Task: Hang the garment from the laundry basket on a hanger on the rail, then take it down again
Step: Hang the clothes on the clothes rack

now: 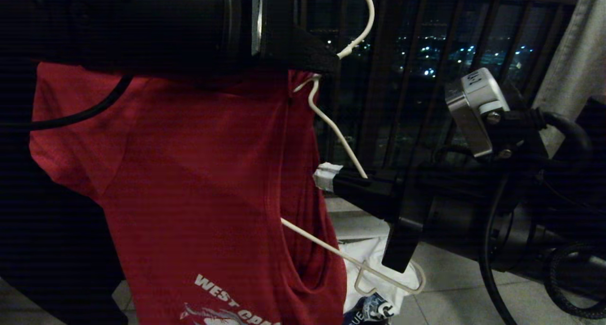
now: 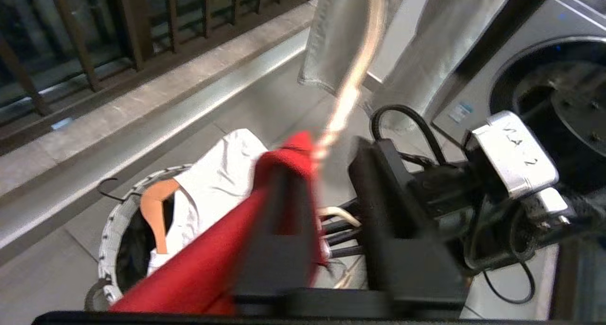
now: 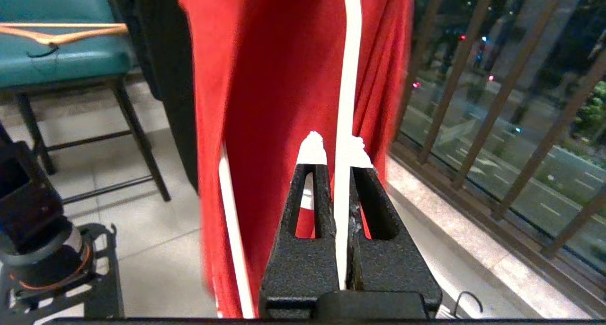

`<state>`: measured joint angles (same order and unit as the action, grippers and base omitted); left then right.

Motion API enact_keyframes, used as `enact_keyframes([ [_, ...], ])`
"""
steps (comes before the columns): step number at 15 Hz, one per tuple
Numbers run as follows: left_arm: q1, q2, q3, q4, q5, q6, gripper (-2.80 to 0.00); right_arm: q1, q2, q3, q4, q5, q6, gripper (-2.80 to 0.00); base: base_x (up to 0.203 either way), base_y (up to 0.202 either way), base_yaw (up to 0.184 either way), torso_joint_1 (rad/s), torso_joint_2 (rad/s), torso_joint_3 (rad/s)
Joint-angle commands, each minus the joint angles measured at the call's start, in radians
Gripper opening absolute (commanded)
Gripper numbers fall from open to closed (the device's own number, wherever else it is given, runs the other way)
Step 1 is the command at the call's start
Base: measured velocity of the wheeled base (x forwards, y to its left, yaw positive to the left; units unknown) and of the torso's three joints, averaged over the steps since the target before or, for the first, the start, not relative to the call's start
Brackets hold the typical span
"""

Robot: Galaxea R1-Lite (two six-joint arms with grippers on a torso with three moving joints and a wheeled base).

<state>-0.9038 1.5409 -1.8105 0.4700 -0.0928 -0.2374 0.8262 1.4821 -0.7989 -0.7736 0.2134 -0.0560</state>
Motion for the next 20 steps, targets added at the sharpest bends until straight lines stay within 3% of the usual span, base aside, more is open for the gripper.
enact_keyframes([
  [1, -0.007, -0.014, 0.014, 0.001, 0.001, -0.002, 0.00, 0.000, -0.003, 0.001, -0.004, 0.001, -0.001, -2.80, 0.000, 0.000, 0.000, 0.000, 0.00, 0.000],
  [10, -0.018, -0.074, 0.007, 0.001, 0.018, 0.005, 0.00, -0.005, -0.003, -0.006, -0.004, 0.000, 0.001, -2.80, 0.000, 0.000, 0.000, 0.000, 0.00, 0.000],
  [15, -0.088, -0.103, -0.002, 0.006, 0.033, 0.027, 0.00, -0.008, -0.014, -0.011, -0.004, -0.002, 0.001, -2.80, 0.000, 0.000, 0.000, 0.000, 0.00, 0.000],
  [18, -0.092, -0.076, -0.033, 0.007, 0.038, 0.030, 0.00, -0.009, -0.022, -0.009, -0.003, -0.002, 0.001, -2.80, 0.000, 0.000, 0.000, 0.000, 0.00, 0.000],
  [20, -0.109, -0.065, -0.050, 0.027, 0.043, 0.082, 0.00, -0.009, -0.025, -0.009, -0.003, -0.002, 0.001, -2.80, 0.000, 0.000, 0.000, 0.000, 0.00, 0.000],
])
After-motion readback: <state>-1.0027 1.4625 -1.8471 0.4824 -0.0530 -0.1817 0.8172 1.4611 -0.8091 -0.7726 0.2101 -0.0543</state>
